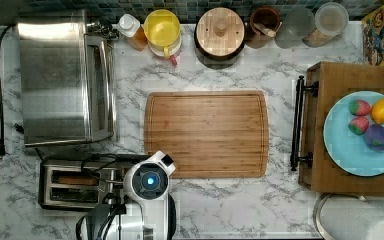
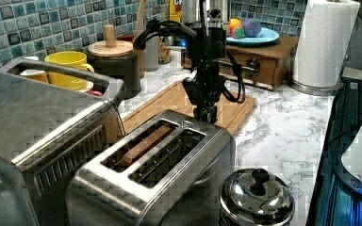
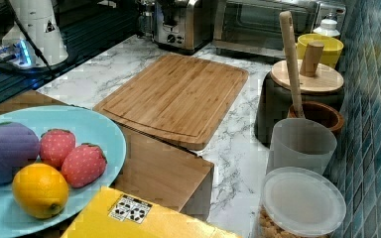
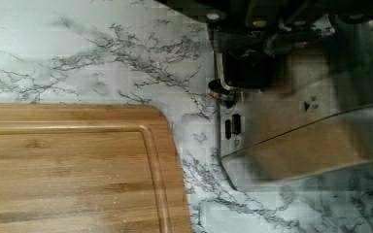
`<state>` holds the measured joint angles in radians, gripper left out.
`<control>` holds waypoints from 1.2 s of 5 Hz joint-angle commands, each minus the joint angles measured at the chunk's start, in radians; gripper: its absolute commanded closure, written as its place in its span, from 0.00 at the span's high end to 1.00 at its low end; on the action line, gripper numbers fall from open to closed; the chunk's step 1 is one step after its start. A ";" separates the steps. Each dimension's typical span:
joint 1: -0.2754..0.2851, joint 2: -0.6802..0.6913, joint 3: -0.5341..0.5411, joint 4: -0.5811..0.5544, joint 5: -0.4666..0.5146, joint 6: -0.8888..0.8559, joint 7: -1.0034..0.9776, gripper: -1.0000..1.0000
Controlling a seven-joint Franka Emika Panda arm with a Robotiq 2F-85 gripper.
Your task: Turn on the toaster.
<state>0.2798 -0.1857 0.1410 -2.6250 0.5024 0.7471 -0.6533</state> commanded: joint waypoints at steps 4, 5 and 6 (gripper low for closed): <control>-0.019 0.270 -0.023 -0.060 -0.166 0.075 0.118 0.00; -0.013 0.270 -0.029 -0.061 -0.165 0.076 0.117 0.00; -0.015 0.270 -0.027 -0.061 -0.165 0.075 0.118 0.00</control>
<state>0.2917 -0.0691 0.1407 -2.5098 0.3787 0.6748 -0.5967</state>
